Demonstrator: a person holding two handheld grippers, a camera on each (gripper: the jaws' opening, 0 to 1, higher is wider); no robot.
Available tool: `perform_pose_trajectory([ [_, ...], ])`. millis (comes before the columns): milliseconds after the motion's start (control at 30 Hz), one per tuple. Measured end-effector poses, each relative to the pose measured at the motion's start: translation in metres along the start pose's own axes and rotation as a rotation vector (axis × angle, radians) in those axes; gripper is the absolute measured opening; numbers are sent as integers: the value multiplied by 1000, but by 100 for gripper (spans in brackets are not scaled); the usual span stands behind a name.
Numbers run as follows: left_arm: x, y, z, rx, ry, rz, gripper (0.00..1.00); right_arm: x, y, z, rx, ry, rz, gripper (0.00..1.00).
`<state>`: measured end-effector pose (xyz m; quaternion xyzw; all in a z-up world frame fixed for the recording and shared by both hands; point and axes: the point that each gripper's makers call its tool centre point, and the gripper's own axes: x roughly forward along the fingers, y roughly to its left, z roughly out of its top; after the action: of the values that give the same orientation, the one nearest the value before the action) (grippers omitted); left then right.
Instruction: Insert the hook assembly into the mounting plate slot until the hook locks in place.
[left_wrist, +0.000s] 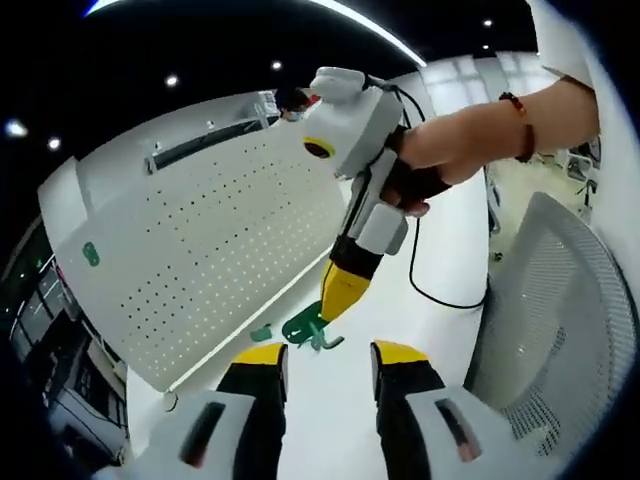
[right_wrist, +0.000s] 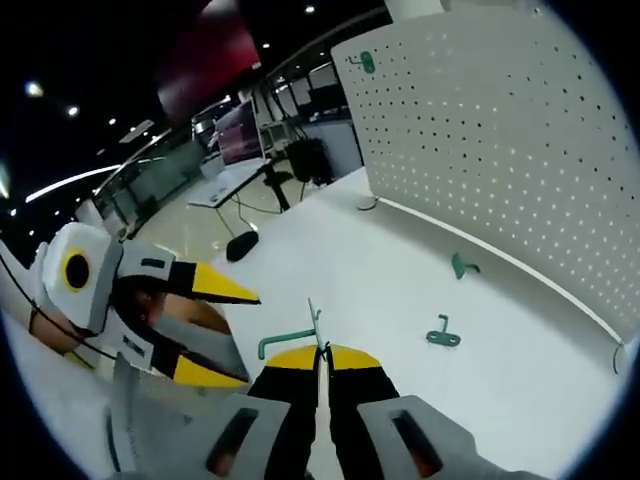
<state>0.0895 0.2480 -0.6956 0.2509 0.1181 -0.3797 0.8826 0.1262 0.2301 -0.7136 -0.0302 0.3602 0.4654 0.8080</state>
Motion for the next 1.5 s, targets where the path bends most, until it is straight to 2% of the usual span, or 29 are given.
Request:
perform_pose_trajectory([
  [400, 6, -1, 4, 142, 13, -6, 18, -1, 11, -3, 35, 28, 45, 1],
  [800, 12, -10, -1, 320, 66, -17, 13, 0, 14, -11, 118, 73, 77, 1],
  [1000, 12, -10, -4, 360, 88, -18, 10, 1, 18, -11, 135, 86, 94, 1],
  [1067, 13, -10, -7, 410, 113, -15, 9, 2, 18, -13, 139, 96, 94, 1],
  [1200, 13, -12, -9, 458, 136, -10, 9, 2, 19, -15, 177, 114, 95, 1],
  [1500, 13, -10, -12, 440, 162, 0, 4, 1, 21, -18, 222, 140, 104, 1],
])
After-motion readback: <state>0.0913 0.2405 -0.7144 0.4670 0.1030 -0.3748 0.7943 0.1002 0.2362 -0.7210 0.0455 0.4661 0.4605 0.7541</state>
